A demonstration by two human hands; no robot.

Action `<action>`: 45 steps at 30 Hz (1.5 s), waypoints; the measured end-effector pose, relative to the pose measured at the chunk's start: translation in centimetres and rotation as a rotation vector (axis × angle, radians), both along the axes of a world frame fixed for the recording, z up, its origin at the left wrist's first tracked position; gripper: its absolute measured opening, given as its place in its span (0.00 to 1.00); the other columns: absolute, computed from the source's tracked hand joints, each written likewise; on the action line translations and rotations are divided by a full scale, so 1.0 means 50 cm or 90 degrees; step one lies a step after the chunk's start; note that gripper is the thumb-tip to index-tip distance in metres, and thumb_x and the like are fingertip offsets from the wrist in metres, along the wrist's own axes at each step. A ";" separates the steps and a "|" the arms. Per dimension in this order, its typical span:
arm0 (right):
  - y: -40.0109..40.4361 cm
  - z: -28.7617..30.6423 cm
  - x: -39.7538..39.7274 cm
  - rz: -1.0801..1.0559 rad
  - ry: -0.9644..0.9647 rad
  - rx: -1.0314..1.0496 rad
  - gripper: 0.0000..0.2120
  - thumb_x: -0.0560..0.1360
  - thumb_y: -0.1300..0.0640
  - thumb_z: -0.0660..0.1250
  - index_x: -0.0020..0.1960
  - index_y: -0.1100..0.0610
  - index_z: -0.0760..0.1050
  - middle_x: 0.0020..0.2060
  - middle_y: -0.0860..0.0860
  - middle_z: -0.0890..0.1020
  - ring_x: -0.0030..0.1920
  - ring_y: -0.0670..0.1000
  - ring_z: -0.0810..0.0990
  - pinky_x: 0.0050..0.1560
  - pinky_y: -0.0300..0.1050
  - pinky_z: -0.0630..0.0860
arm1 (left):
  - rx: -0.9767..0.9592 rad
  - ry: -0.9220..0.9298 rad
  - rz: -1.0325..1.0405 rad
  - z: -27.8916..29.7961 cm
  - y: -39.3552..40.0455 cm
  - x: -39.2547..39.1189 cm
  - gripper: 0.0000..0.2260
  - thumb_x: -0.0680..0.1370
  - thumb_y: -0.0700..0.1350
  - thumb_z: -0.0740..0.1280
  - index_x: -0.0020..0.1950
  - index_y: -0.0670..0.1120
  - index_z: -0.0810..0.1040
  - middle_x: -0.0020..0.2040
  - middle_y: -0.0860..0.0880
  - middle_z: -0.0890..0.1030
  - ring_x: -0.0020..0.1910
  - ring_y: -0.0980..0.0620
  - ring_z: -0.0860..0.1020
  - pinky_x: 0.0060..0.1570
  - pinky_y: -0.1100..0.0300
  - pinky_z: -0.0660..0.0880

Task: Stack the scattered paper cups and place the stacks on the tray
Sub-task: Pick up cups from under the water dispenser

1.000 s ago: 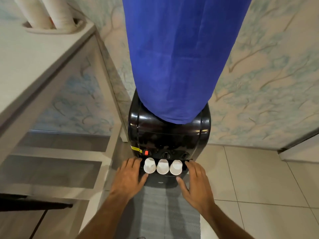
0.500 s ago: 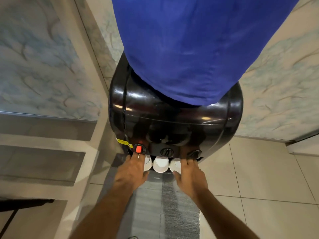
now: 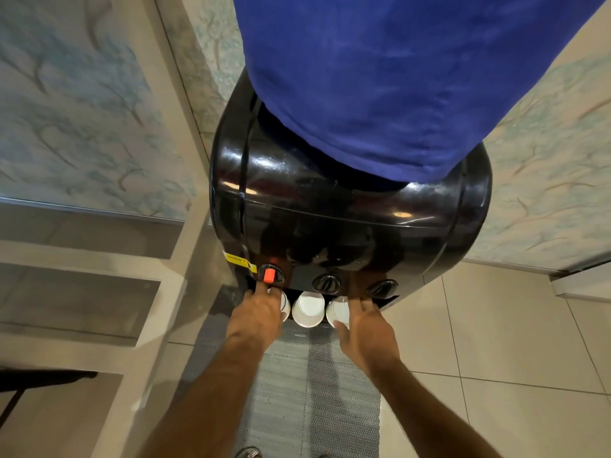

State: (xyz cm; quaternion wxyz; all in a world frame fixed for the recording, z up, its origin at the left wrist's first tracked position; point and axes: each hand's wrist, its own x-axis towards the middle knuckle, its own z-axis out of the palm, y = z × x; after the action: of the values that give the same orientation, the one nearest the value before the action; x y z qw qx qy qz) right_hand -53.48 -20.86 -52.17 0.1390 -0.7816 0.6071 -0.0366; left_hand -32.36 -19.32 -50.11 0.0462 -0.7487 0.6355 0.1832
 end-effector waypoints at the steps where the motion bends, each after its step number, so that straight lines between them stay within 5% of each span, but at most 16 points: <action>1: 0.004 0.003 0.000 -0.001 0.001 -0.010 0.25 0.75 0.49 0.70 0.68 0.57 0.70 0.57 0.56 0.79 0.55 0.57 0.79 0.47 0.48 0.79 | -0.015 0.008 0.009 0.001 0.004 0.001 0.26 0.79 0.53 0.67 0.72 0.45 0.66 0.67 0.44 0.69 0.60 0.45 0.75 0.58 0.51 0.77; 5: 0.028 0.028 0.000 -0.046 -0.012 -0.044 0.25 0.74 0.50 0.70 0.68 0.57 0.71 0.61 0.56 0.76 0.58 0.58 0.77 0.47 0.52 0.80 | -0.069 0.063 0.050 0.011 0.022 0.014 0.28 0.77 0.53 0.69 0.72 0.47 0.62 0.67 0.46 0.70 0.58 0.44 0.77 0.56 0.52 0.77; 9: 0.082 0.054 -0.027 -0.194 -0.215 -0.099 0.25 0.70 0.52 0.75 0.64 0.54 0.72 0.57 0.52 0.76 0.51 0.52 0.78 0.42 0.48 0.80 | -0.140 0.160 0.121 0.024 0.071 0.025 0.24 0.74 0.54 0.71 0.66 0.49 0.67 0.57 0.49 0.77 0.50 0.49 0.79 0.46 0.57 0.77; 12: 0.154 0.063 -0.050 -0.451 -0.541 -0.013 0.22 0.67 0.57 0.80 0.55 0.44 0.74 0.52 0.47 0.79 0.48 0.45 0.82 0.38 0.39 0.81 | -0.188 0.383 0.253 0.019 0.145 0.028 0.21 0.72 0.50 0.76 0.60 0.52 0.72 0.51 0.54 0.80 0.42 0.58 0.80 0.38 0.63 0.77; 15: 0.219 0.065 -0.052 -0.654 -0.892 0.138 0.17 0.67 0.70 0.75 0.51 0.54 0.78 0.48 0.54 0.81 0.51 0.59 0.82 0.37 0.43 0.82 | -0.164 0.682 0.470 0.000 0.217 0.016 0.17 0.72 0.38 0.76 0.55 0.52 0.77 0.52 0.49 0.83 0.43 0.59 0.83 0.38 0.66 0.79; 17: 0.242 0.082 -0.040 -0.703 -1.069 0.236 0.20 0.63 0.70 0.72 0.55 0.62 0.77 0.49 0.59 0.80 0.54 0.65 0.79 0.41 0.49 0.84 | -0.117 0.904 0.637 -0.007 0.251 0.001 0.15 0.72 0.32 0.72 0.56 0.46 0.79 0.54 0.42 0.83 0.45 0.49 0.83 0.42 0.57 0.82; 20: 0.253 0.114 -0.012 -0.663 -1.171 0.339 0.25 0.63 0.70 0.67 0.60 0.67 0.75 0.56 0.62 0.81 0.57 0.64 0.80 0.52 0.56 0.81 | -0.031 1.081 0.757 0.003 0.282 -0.028 0.17 0.70 0.38 0.69 0.59 0.41 0.78 0.48 0.40 0.85 0.41 0.41 0.83 0.39 0.55 0.83; 25: 0.249 0.141 0.030 -0.480 -1.158 0.354 0.24 0.62 0.74 0.71 0.56 0.61 0.81 0.53 0.62 0.84 0.51 0.57 0.85 0.48 0.47 0.83 | 0.073 1.226 0.762 0.045 0.288 -0.078 0.19 0.72 0.41 0.65 0.62 0.40 0.77 0.46 0.34 0.84 0.34 0.40 0.83 0.33 0.53 0.83; 28: 0.244 0.146 0.043 -0.385 -1.120 0.305 0.26 0.62 0.65 0.74 0.60 0.58 0.79 0.56 0.64 0.82 0.57 0.60 0.82 0.51 0.46 0.80 | 0.096 1.273 0.715 0.066 0.281 -0.095 0.19 0.73 0.42 0.66 0.65 0.44 0.78 0.52 0.32 0.82 0.36 0.39 0.82 0.35 0.51 0.83; 33: 0.246 0.149 0.045 -0.309 -1.059 0.252 0.29 0.65 0.63 0.76 0.64 0.54 0.76 0.60 0.62 0.81 0.60 0.60 0.80 0.53 0.48 0.79 | 0.105 1.304 0.634 0.080 0.268 -0.098 0.22 0.70 0.38 0.72 0.64 0.45 0.79 0.54 0.31 0.80 0.38 0.39 0.82 0.38 0.51 0.83; 38: 0.254 0.142 0.043 -0.235 -1.035 0.221 0.28 0.67 0.67 0.69 0.66 0.52 0.76 0.62 0.60 0.79 0.61 0.58 0.80 0.54 0.47 0.78 | 0.092 1.334 0.572 0.079 0.262 -0.089 0.34 0.60 0.48 0.83 0.64 0.45 0.79 0.60 0.31 0.78 0.44 0.36 0.80 0.42 0.49 0.82; 45: 0.262 0.150 0.039 -0.106 -0.833 0.134 0.40 0.68 0.53 0.74 0.76 0.53 0.63 0.73 0.59 0.69 0.72 0.62 0.69 0.69 0.66 0.67 | 0.059 1.352 0.547 0.063 0.257 -0.082 0.34 0.59 0.47 0.83 0.64 0.45 0.79 0.61 0.34 0.79 0.45 0.37 0.82 0.40 0.50 0.82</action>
State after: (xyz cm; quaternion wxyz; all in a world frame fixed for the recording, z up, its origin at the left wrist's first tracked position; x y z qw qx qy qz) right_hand -51.54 -7.76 -44.64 0.5509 -0.5311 0.4563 -0.4542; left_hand -36.43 -6.46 -46.99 -0.5525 -0.3687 0.0381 0.7465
